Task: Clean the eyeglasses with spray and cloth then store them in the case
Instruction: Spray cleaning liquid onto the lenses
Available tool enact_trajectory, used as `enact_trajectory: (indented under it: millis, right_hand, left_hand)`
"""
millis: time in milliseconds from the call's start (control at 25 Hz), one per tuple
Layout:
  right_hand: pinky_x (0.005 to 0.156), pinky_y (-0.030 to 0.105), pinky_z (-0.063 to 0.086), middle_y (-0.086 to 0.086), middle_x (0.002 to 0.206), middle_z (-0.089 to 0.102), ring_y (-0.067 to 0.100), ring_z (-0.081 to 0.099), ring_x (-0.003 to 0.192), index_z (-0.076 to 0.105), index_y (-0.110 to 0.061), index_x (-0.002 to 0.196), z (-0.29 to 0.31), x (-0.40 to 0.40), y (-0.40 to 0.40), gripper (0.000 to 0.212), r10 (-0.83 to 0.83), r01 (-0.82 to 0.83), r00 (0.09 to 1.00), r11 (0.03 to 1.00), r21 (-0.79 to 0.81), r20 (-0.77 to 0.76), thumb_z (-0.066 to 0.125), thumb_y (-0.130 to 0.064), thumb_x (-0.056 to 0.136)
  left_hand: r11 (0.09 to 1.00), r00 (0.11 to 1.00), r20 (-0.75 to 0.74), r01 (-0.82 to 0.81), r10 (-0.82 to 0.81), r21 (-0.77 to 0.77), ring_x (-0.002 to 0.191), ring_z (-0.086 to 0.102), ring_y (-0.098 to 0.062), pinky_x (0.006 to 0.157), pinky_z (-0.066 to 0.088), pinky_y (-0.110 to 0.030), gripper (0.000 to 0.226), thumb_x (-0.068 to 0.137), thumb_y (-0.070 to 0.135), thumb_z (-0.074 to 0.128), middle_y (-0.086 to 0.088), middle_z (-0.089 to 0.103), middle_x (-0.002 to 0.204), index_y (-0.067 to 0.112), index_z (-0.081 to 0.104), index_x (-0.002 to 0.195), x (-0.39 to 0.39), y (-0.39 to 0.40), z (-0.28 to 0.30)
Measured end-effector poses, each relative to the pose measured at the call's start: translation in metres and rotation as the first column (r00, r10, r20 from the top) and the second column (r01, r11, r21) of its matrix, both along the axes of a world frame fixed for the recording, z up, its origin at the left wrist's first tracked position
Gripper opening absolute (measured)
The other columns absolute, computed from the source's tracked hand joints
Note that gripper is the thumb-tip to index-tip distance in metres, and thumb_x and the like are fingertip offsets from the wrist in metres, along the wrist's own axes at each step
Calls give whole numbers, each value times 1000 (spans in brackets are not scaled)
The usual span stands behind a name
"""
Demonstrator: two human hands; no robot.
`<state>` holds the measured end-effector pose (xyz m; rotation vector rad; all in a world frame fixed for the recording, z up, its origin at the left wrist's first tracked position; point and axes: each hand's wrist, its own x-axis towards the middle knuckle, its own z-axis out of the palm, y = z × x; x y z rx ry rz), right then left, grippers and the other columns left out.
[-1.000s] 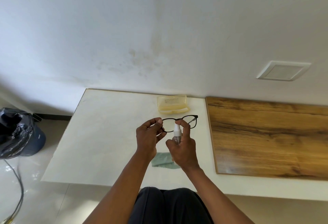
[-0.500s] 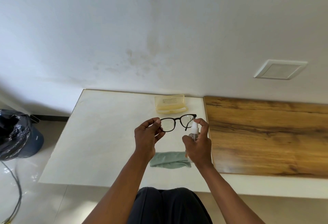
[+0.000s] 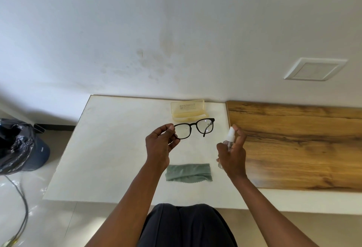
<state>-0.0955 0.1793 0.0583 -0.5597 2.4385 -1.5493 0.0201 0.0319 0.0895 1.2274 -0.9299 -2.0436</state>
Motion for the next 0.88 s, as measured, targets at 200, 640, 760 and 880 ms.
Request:
enact_trajectory:
  millis: [200,640,760,880]
  right_hand:
    - [75,37,48,18,117,50,32,57,84,22,-8,133,-15,-24,-1,60,80,-71,994,990,124,-73,48,-2,79]
    - [77,31,40,24,119,52,40,55,100,33,1,119,-47,-58,8,56,16,9,996,957,289,-84,69,-1,77]
    - [76,28,37,24,116,52,37,55,99,32,-1,117,-52,-58,10,54,1,14,999,957,291,-52,69,-2,78]
    - [76,27,37,25,116,51,35,54,99,32,0,116,-53,-58,10,53,-9,22,999,958,285,-46,69,-2,78]
  left_hand:
    - [1000,1000,3,-2,2,4,55,57,-13,57,56,-24,6,84,7,66,-3,58,57,6,67,89,-3,-5,-3]
    - [1000,1000,9,7,-7,4,55,57,-13,58,56,-24,6,83,7,66,0,60,55,6,68,88,-2,-9,-13]
    - [1000,1000,3,11,-11,3,56,57,-14,58,56,-24,7,83,7,66,-1,60,57,5,67,90,-2,-8,-15]
    - [1000,1000,0,5,-5,3,57,57,-14,58,56,-25,7,83,7,65,-1,60,58,6,67,89,-1,-8,-16]
